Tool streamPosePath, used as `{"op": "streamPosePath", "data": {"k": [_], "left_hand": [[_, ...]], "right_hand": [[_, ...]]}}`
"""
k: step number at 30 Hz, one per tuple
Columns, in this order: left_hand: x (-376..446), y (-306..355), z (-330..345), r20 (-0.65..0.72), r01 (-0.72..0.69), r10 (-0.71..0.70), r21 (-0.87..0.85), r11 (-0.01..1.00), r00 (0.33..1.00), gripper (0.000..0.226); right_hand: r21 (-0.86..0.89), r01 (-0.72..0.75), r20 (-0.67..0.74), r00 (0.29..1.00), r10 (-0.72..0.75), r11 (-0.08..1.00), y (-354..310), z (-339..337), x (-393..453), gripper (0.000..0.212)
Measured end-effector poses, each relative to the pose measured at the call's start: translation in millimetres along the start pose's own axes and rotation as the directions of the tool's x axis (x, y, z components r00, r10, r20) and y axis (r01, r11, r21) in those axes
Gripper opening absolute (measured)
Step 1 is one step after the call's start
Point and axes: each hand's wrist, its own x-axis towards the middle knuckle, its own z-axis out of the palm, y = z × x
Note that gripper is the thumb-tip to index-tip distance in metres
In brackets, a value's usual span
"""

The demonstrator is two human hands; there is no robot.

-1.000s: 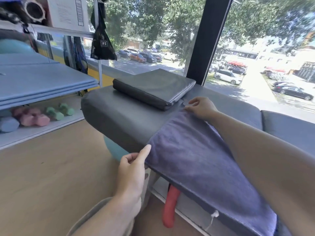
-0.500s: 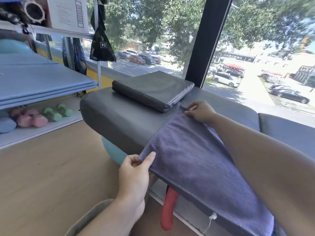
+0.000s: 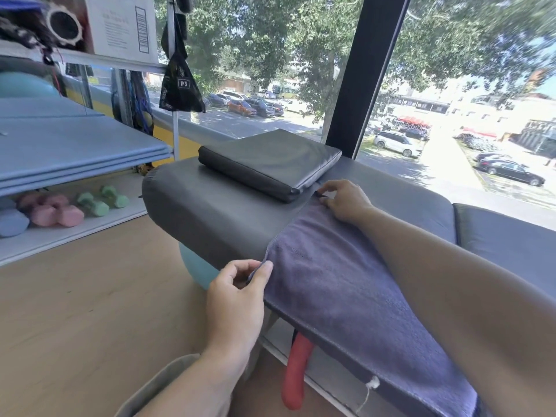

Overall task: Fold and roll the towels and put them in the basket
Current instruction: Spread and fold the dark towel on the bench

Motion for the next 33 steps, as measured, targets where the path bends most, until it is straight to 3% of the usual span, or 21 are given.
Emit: {"op": "streamPosePath", "data": {"k": [3,6,9,11,13,19,27,33], "left_hand": [[2,1,-1,-0.068,-0.003,0.002,-0.017,1.000,0.998,0.014],[2,9,-2,-0.124,-0.106,0.109,0.037,0.994,0.986,0.013],[0,18,-4,-0.081,-0.256,0.274,0.184,0.949,0.958,0.013],[-1,22,-5,-0.033,-0.296,0.311,0.228,0.928,0.950,0.015],[-3,24,-5,0.006,-0.298,0.305,0.231,0.926,0.952,0.016],[-5,24,0,0.093,-0.062,0.053,0.101,0.993,0.994,0.018],[1,22,-2,0.153,0.190,-0.183,-0.031,0.981,0.971,0.016],[-8,28,-3,0.371,0.430,-0.345,-0.176,0.885,0.862,0.009]], "right_hand": [[-0.053,0.011,-0.058,0.998,-0.014,0.999,-6,2,-7,0.021],[-0.026,-0.018,-0.149,0.989,0.014,1.000,-12,7,-11,0.020],[0.145,-0.020,-0.248,0.967,0.056,0.989,-12,8,-7,0.016],[0.269,-0.013,-0.250,0.965,0.083,0.963,-9,4,-4,0.015],[0.276,-0.007,-0.214,0.974,0.068,0.961,-3,-3,-1,0.014],[0.102,-0.087,0.072,0.994,0.080,0.991,20,-8,4,0.009],[0.180,-0.053,0.011,0.999,0.052,0.982,24,-5,9,0.013],[0.151,-0.078,0.048,0.996,0.071,0.985,20,-1,16,0.009]]}}
